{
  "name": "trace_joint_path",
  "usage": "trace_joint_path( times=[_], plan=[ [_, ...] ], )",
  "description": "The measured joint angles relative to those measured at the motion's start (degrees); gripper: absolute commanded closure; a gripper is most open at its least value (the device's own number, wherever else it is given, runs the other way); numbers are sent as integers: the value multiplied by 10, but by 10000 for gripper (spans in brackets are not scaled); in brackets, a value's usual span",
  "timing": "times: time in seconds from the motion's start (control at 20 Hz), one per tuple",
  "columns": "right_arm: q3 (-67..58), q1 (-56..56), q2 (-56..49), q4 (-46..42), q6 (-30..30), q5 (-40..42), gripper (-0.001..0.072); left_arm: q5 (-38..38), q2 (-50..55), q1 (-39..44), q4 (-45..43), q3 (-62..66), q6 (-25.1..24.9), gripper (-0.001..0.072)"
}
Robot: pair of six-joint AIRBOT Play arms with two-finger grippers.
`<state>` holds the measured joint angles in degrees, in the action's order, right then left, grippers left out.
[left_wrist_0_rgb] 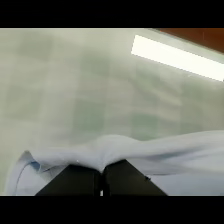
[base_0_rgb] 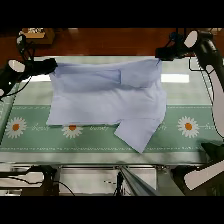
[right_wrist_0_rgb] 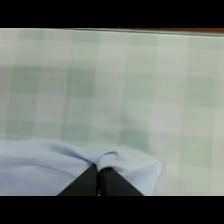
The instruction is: Fold the shirts.
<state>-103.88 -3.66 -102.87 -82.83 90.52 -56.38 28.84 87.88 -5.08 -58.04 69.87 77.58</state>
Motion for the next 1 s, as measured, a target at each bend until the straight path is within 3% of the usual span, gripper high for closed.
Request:
trace_joint_path(
  times=[0.05, 0.1, 0.15, 0.2, 0.35, 0.5, 0.7, 0.85, 1.0],
  plan=[
    [0, 0, -4, 2, 3, -7, 435, 2, 7, 0, 2, 0, 0, 604],
    [0, 0, -5, 2, 4, -14, 293, 9, 11, -1, 3, 0, 0, 431],
    [0, 2, -2, 2, 1, -24, 279, 18, 12, -5, 3, 3, 0, 267],
    [-1, 4, 5, 1, -7, -37, 280, 33, 9, -13, 2, 11, -3, 166],
    [-10, 18, 43, -23, -41, -120, 283, 140, -10, -61, -46, 60, -17, 160],
    [7, 48, 87, -90, -63, -238, 283, 311, -29, -139, -118, 93, -2, 161],
    [134, 118, 148, -43, -74, -294, 274, 514, -43, -243, -97, 6, 0, 159],
    [251, 165, 191, 25, -100, -271, 275, 581, -52, -297, -80, -93, -8, 158],
    [325, 195, 219, 64, -115, -233, 275, 588, -55, -322, -66, -163, -21, 157]
  ],
)
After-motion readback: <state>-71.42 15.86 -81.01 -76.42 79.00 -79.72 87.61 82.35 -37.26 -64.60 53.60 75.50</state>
